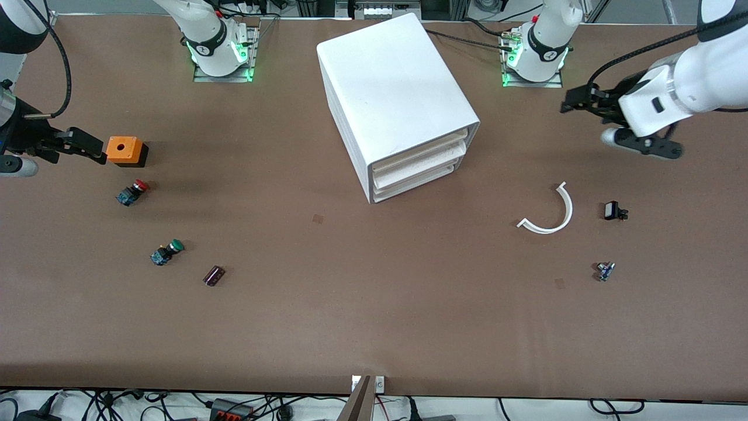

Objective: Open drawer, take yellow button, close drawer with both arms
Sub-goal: 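Reach the left gripper to the handle of the white cabinet's drawer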

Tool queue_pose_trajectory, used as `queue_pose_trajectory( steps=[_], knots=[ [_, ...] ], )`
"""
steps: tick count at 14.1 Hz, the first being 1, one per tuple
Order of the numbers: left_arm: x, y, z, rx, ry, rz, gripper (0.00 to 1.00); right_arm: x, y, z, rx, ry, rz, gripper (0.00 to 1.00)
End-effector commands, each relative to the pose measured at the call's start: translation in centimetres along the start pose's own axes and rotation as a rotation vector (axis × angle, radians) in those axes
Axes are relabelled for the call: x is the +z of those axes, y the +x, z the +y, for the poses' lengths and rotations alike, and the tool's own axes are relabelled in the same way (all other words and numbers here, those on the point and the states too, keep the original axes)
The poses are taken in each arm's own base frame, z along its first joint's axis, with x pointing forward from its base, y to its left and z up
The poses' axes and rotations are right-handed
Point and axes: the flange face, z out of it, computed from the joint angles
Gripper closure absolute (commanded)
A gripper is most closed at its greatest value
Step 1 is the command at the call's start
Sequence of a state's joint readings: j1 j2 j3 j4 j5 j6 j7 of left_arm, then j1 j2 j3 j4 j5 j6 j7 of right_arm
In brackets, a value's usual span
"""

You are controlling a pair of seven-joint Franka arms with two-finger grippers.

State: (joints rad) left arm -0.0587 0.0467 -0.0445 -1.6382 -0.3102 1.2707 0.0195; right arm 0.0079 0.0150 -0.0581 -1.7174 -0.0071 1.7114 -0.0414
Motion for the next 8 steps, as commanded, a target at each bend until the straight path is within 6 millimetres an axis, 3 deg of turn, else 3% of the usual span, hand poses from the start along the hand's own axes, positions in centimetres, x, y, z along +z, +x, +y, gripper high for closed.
queue_pose_trajectory(
  steps=[1, 5, 8],
  knots=[
    [3.2, 3.3, 1.1, 0.074, -0.145, -0.141, 0.0, 0.0, -0.4, 0.0, -0.006, -0.001, 0.004, 0.0],
    [8.4, 8.3, 3.2, 0.282, -0.395, -0.185, 0.0, 0.3, -0.1, 0.0, -0.006, -0.002, 0.003, 0.0],
    [12.6, 12.7, 2.2, 0.42, -0.578, -0.137, 0.0, 0.6, 0.1, 0.0, -0.006, -0.002, 0.001, 0.0]
  ],
)
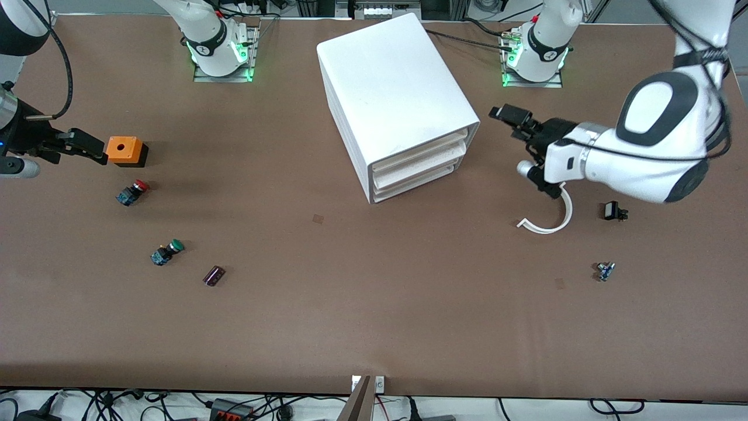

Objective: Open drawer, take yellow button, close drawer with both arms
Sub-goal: 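Reach the left gripper to the handle of the white cabinet's drawer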

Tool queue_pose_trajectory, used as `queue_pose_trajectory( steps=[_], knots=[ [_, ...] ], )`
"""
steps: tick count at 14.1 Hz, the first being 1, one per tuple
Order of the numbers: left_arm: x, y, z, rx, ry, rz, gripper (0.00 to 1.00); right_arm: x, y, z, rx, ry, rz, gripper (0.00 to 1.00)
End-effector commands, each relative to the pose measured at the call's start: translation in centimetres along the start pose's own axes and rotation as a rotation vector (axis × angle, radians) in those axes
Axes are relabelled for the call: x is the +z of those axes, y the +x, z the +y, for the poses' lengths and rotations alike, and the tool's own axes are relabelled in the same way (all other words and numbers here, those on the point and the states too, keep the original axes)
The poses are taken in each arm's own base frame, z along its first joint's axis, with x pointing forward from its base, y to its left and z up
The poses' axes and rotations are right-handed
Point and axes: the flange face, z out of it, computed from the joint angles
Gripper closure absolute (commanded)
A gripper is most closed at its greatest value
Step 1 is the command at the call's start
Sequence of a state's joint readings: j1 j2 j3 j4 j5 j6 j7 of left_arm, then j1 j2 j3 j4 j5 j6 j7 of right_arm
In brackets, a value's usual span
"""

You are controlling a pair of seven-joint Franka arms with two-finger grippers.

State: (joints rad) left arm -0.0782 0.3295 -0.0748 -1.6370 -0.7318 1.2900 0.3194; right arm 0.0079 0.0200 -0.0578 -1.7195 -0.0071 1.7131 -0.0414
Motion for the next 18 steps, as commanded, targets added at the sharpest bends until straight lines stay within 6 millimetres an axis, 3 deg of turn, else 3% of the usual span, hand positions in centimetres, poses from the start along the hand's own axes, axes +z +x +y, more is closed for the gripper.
queue_pose_trajectory(
  steps=[1, 3, 7, 10, 12, 15, 18],
  knots=[
    [1.1, 3.4, -3.1, 0.165, -0.143, 0.047, 0.0, 0.3, 0.0, 0.0, -0.006, -0.002, 0.006, 0.0],
    [2.4, 5.1, -5.1, 0.227, -0.211, 0.069, 0.0, 0.3, 0.0, 0.0, -0.006, -0.002, 0.006, 0.0],
    [5.7, 6.4, -8.9, 0.273, -0.363, 0.114, 0.0, 0.4, 0.0, 0.0, -0.006, -0.002, 0.005, 0.0],
    [7.6, 6.7, -10.7, 0.314, -0.405, 0.133, 0.24, 0.4, 0.0, 0.0, -0.006, -0.002, 0.003, 0.0],
    [10.2, 6.5, -12.2, 0.328, -0.478, 0.18, 0.27, 0.4, 0.0, 0.0, -0.006, -0.002, 0.003, 0.0],
    [13.3, 6.5, -12.8, 0.358, -0.498, 0.185, 0.4, 0.4, 0.0, 0.0, -0.006, -0.002, 0.003, 0.0],
    [15.6, 6.7, -11.9, 0.39, -0.524, 0.164, 0.43, 0.4, 0.0, 0.0, -0.006, -0.002, 0.003, 0.0]
  ],
)
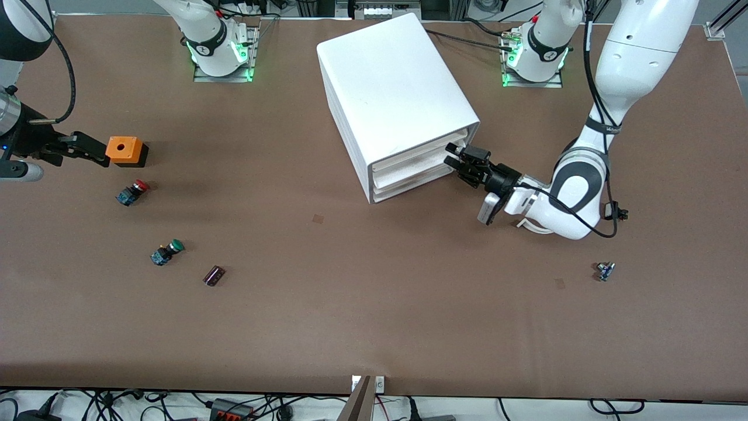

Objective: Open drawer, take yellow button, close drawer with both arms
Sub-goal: 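Reach the left gripper to the handle of the white cabinet's drawer, then pull the drawer open with the left gripper while the right gripper rises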

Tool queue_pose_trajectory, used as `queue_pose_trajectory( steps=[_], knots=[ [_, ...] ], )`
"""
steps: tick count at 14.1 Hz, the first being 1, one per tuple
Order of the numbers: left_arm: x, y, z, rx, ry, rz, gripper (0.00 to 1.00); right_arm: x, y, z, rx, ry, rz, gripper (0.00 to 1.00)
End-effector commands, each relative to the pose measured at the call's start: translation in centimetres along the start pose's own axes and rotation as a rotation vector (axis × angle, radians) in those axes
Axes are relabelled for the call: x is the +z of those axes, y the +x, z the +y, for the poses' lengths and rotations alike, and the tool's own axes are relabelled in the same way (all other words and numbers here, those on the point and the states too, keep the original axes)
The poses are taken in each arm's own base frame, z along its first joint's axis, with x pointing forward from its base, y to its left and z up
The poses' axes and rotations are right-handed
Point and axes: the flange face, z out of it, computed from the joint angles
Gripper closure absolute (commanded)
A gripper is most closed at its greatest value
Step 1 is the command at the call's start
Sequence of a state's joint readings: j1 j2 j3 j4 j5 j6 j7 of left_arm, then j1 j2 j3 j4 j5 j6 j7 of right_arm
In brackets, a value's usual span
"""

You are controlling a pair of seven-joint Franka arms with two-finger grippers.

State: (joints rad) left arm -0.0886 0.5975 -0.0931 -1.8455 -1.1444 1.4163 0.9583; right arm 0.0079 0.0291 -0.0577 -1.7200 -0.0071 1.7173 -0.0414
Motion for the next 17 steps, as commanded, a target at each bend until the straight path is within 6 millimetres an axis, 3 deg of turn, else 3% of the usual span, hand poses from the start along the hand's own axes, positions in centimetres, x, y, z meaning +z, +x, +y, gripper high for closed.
queue_pose_trajectory(
  steps=[1, 3, 6, 9, 11, 13, 15, 17],
  knots=[
    [1.9, -0.3, 0.0, 0.041, -0.028, 0.015, 0.51, -0.1, -0.2, 0.0, -0.006, -0.002, 0.009, 0.0],
    [3.2, -0.1, 0.3, 0.055, -0.046, -0.008, 0.74, -0.1, -0.2, 0.0, -0.006, -0.002, 0.009, 0.0],
    [4.3, 0.1, 0.1, 0.045, -0.044, -0.025, 0.93, -0.1, -0.2, 0.0, -0.006, -0.002, 0.009, 0.0],
    [2.7, 0.9, -0.4, 0.028, -0.018, -0.012, 0.97, -0.2, -0.2, 0.0, -0.006, -0.002, 0.01, 0.0],
    [0.6, 1.5, -1.7, 0.0, 0.026, -0.013, 0.97, -0.2, -0.2, 0.0, -0.006, -0.002, 0.01, 0.0],
    [-1.8, 2.8, -1.5, -0.015, 0.087, -0.021, 0.97, -0.1, -0.2, -0.1, -0.007, 0.0, 0.01, 0.0],
    [-3.8, 4.1, -0.9, -0.052, 0.132, -0.008, 0.97, 0.4, 0.7, -1.0, -0.02, 0.003, 0.006, 0.0],
    [-6.1, 4.9, -0.6, -0.077, 0.165, 0.021, 0.96, 0.1, 1.8, -3.2, -0.057, -0.002, 0.041, 0.0]
  ],
)
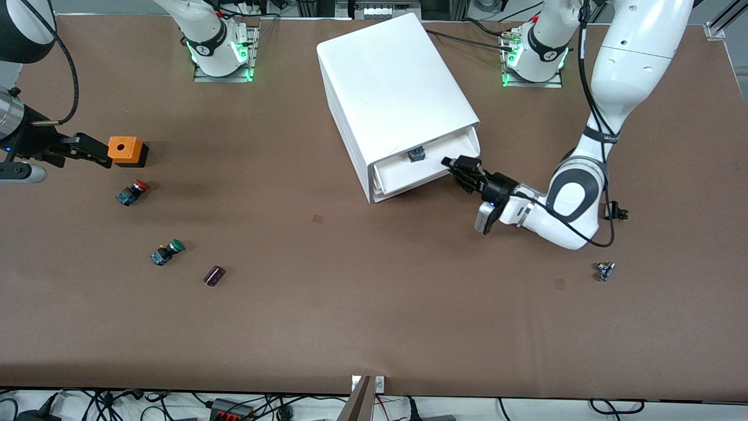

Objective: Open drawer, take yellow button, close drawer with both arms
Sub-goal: 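Pull the drawer open with the left gripper while the right gripper rises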

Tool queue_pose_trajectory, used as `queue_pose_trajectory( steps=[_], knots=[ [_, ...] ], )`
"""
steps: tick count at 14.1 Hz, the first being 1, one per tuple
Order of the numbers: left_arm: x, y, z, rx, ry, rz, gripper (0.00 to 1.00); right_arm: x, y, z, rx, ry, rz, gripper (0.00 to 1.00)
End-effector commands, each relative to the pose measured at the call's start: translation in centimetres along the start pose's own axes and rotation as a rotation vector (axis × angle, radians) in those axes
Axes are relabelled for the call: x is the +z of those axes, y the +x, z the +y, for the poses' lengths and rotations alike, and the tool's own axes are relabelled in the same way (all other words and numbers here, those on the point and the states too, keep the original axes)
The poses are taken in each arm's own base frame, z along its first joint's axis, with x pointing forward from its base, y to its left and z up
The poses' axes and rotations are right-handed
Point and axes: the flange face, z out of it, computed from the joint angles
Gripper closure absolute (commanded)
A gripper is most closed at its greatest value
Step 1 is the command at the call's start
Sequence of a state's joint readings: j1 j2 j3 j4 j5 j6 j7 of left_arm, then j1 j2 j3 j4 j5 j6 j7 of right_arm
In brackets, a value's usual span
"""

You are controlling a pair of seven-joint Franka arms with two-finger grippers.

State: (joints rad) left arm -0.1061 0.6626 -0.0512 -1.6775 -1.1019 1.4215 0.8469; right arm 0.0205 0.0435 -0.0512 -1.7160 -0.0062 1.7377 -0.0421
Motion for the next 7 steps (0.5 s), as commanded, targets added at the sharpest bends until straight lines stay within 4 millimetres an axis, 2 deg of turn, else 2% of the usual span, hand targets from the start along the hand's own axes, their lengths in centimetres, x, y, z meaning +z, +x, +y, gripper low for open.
queue_pose_trajectory(
  steps=[1, 3, 5, 6, 7],
  knots=[
    [-3.8, 1.7, -1.6, -0.043, 0.089, 0.035, 0.96, 0.0, 1.9, -3.8, -0.066, -0.001, 0.042, 0.0],
    [-5.5, 2.1, -2.1, -0.051, 0.116, 0.055, 0.96, 1.3, 2.7, -7.8, -0.124, 0.015, 0.029, 0.0],
    [-6.4, 2.0, -2.4, -0.063, 0.137, 0.08, 0.95, 1.4, 3.1, -11.0, -0.154, 0.058, 0.031, 0.0],
    [-6.4, 2.0, -2.4, -0.063, 0.138, 0.081, 0.89, 1.8, 3.6, -13.2, -0.184, 0.053, 0.028, 0.0],
    [-6.4, 2.1, -2.4, -0.064, 0.142, 0.083, 0.52, 2.0, 3.8, -15.6, -0.218, 0.053, 0.031, 0.0]
  ],
)
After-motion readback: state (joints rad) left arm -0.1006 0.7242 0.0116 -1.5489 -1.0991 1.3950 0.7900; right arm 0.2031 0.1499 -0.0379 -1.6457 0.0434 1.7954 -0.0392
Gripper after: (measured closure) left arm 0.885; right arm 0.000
